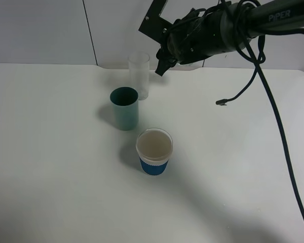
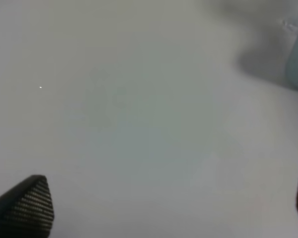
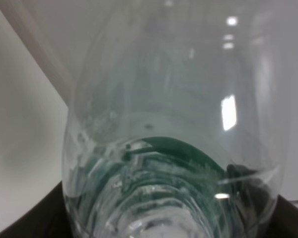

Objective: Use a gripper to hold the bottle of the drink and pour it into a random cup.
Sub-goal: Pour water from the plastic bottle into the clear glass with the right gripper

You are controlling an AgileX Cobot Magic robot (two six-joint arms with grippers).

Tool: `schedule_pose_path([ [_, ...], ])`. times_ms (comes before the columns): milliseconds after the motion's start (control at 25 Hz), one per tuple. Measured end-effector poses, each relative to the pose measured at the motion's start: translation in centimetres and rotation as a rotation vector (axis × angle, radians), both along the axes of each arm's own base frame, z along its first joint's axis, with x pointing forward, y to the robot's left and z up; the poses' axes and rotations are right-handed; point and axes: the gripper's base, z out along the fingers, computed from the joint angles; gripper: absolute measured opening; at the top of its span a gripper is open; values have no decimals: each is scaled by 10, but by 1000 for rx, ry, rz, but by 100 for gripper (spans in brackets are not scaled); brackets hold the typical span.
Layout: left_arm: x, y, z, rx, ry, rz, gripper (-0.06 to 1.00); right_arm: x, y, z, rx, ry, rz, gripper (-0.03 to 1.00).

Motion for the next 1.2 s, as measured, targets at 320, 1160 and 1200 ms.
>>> schedule_pose_path([
  [320,0,0,0,0,0,0,99,-3,7,-6,-63,-9,9,56],
  [1160,0,0,0,0,0,0,99,-7,17,-32,-236,-22,30,56],
  [1200,0,0,0,0,0,0,99,-7,17,-32,-243,-22,34,56],
])
